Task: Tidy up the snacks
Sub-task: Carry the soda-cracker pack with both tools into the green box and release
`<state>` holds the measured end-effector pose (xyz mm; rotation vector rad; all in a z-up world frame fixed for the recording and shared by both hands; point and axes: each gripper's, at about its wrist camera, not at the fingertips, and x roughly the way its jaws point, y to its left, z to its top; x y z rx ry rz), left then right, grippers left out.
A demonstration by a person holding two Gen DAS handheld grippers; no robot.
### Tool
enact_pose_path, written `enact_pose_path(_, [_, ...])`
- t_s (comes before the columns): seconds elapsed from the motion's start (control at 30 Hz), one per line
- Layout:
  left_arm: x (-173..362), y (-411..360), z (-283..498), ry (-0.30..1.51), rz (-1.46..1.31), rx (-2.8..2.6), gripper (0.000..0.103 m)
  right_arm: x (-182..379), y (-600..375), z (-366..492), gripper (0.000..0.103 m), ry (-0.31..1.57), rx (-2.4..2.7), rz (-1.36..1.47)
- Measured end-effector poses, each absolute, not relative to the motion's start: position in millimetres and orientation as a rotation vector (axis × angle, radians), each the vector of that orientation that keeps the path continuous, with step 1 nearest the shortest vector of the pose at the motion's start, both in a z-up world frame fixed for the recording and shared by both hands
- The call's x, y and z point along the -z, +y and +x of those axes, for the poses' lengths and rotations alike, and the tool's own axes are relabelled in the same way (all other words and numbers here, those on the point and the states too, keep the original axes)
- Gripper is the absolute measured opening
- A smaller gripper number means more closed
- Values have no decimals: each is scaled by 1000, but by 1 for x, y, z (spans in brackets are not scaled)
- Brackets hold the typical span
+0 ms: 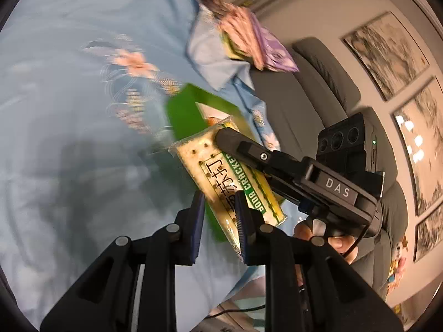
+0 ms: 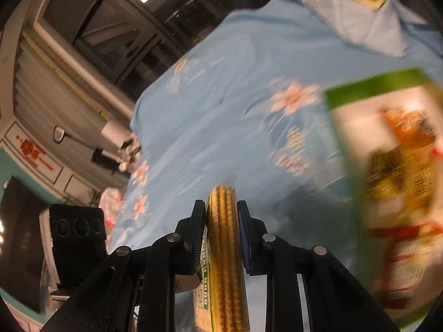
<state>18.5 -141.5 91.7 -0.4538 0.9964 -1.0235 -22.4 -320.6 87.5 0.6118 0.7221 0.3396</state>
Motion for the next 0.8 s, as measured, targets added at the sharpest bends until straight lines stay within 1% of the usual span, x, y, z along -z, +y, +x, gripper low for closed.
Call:
enact_pose_path(0.1, [-98, -175, 22, 1006, -440, 1071, 19, -89, -355, -30, 24, 692, -298, 652])
enact_pose_path(0.23, [-99, -228, 24, 1042, -368, 1085, 19, -85, -401, -39, 24, 680, -211, 674])
enact_pose_path(0.3, [-96, -251, 20, 1032, -296, 1061, 11, -82, -416, -42, 24, 676, -190, 691])
enact_pose_path(0.43, [-81, -284, 14, 1065, -201, 1008, 11, -69, -433, -44, 25, 719, -134, 698])
enact_pose_path(0.5, [-77, -294, 11, 1038, -128, 943, 12, -64, -436, -47, 25, 723, -104, 688])
enact_pose_path(0.57, [-76, -295, 6, 982, -59, 865, 20, -62, -443, -51, 30, 733, -73, 694])
enact_pose_path(0.6, [-76, -293, 5, 961, -57, 873, 29, -63, -444, -54, 43, 740, -54, 693])
enact_pose_path(0.63, [-76, -291, 3, 948, -69, 897, 36, -65, -444, -57, 65, 739, -36, 686])
enact_pose_path(0.67, [-78, -289, 1, 935, -74, 915, 57, -67, -443, -60, 75, 733, -16, 673])
enact_pose_path(0.7, [-81, -286, -2, 912, -69, 929, 75, -70, -441, -63, 87, 724, -6, 658])
enact_pose_path(0.73, [-84, -287, -8, 886, -56, 946, 83, -75, -439, -67, 87, 715, -5, 636])
enact_pose_path(0.77, [-89, -287, -14, 852, -28, 944, 103, -78, -437, -69, 87, 715, -12, 620])
enact_pose_path(0.8, [-92, -287, -20, 808, 8, 887, 103, -81, -433, -72, 87, 719, -18, 602])
